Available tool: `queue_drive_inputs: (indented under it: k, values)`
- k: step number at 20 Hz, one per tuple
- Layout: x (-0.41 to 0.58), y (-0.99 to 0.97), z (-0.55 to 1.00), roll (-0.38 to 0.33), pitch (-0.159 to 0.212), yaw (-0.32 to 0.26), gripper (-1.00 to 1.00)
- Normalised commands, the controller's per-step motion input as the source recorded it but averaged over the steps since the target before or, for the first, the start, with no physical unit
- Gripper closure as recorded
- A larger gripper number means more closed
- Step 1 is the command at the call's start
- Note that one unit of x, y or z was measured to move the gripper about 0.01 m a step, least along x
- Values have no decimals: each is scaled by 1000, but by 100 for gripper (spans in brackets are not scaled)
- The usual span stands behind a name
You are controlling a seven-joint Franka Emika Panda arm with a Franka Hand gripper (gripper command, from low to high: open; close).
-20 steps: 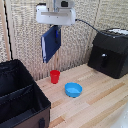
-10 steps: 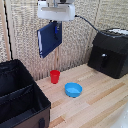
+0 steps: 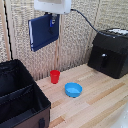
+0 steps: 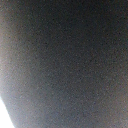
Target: Discover the targeted book and set your gripper to the appropriate amplitude. Smoothly guide your gripper in the direction of the book and snatch it firmly. Search for the back section of the caddy. Move the held book towards the back section and lightly deposit it inside.
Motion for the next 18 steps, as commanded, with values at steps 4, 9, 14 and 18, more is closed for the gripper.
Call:
queue_drive_inputs:
  k: [4, 9, 14, 18]
  values:
    - [0, 651, 429, 9, 0, -120, 100]
    - [22, 751, 315, 9, 24, -89, 100]
    - [53, 809, 218, 4, 59, -64, 100]
    - [79, 836, 166, 0, 70, -57, 100]
